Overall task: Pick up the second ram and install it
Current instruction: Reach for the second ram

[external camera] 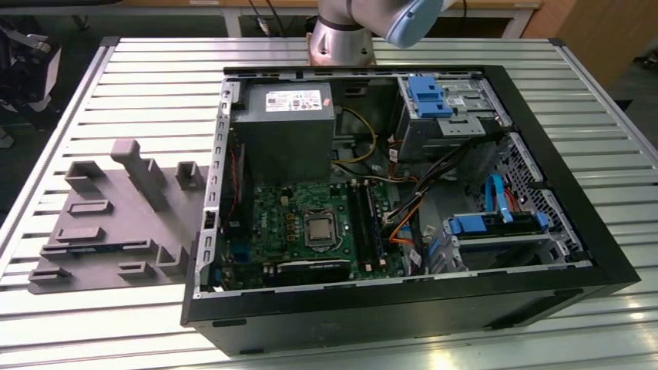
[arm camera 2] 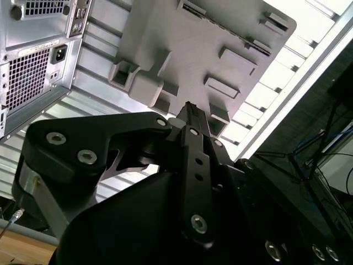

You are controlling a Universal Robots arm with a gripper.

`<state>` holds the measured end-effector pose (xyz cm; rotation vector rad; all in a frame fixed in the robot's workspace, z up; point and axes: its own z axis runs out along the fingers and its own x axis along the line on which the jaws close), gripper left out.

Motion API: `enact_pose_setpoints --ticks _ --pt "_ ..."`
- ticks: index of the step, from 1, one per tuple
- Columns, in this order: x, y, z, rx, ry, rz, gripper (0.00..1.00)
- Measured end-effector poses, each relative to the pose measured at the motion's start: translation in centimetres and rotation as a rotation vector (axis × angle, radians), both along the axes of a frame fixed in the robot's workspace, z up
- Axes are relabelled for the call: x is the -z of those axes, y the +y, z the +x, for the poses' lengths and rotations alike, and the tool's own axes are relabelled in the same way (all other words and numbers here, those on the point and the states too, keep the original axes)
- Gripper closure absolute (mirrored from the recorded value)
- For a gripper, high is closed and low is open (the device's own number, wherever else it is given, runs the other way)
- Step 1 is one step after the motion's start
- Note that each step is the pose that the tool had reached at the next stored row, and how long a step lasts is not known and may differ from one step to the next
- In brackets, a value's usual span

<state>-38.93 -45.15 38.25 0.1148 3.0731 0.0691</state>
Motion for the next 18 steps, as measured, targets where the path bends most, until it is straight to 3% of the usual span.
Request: enact_pose_setpoints --ticks 18 --pt "0.72 -1.06 -0.08 0.0 -0.0001 0.0 0.89"
